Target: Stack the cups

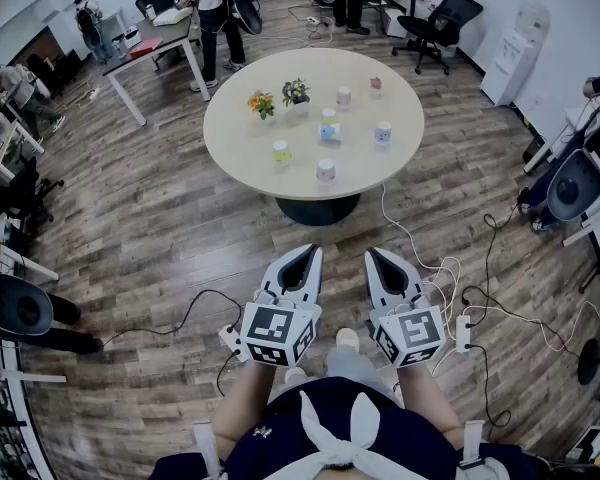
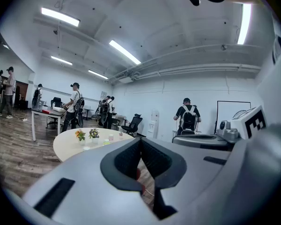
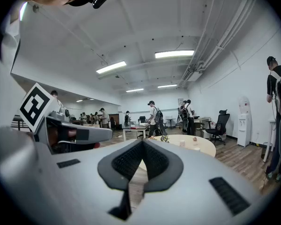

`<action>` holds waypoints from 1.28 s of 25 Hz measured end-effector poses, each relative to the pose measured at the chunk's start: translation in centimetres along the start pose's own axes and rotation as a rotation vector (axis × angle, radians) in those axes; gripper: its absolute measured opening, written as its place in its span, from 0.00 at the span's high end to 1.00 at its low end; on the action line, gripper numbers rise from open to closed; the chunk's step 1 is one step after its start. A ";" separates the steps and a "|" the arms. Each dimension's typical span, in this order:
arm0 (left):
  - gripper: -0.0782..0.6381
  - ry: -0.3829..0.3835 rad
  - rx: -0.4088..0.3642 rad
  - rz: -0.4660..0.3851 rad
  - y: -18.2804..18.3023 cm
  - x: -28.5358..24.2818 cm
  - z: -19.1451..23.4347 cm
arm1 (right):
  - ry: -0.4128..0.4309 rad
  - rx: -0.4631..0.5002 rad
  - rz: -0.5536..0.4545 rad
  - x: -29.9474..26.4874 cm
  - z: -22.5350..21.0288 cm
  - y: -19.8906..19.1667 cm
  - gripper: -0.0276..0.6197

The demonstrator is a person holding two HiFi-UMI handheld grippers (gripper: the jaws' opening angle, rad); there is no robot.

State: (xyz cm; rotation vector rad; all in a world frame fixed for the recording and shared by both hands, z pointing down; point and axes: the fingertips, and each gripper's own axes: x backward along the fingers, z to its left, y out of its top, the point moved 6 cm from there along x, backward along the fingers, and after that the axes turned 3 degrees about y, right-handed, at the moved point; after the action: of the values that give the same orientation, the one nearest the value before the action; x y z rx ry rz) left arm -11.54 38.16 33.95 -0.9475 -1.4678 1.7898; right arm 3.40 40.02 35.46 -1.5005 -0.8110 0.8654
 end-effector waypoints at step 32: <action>0.86 0.161 0.028 0.037 0.6 -13.9 -0.2 | 0.145 0.012 0.017 -6.3 -15.7 0.9 0.95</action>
State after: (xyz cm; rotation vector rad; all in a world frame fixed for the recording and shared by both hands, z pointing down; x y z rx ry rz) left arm -3.83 26.59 35.24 -1.0843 -1.3303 1.7130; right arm 14.12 26.88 35.98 -1.5423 -0.6862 0.7624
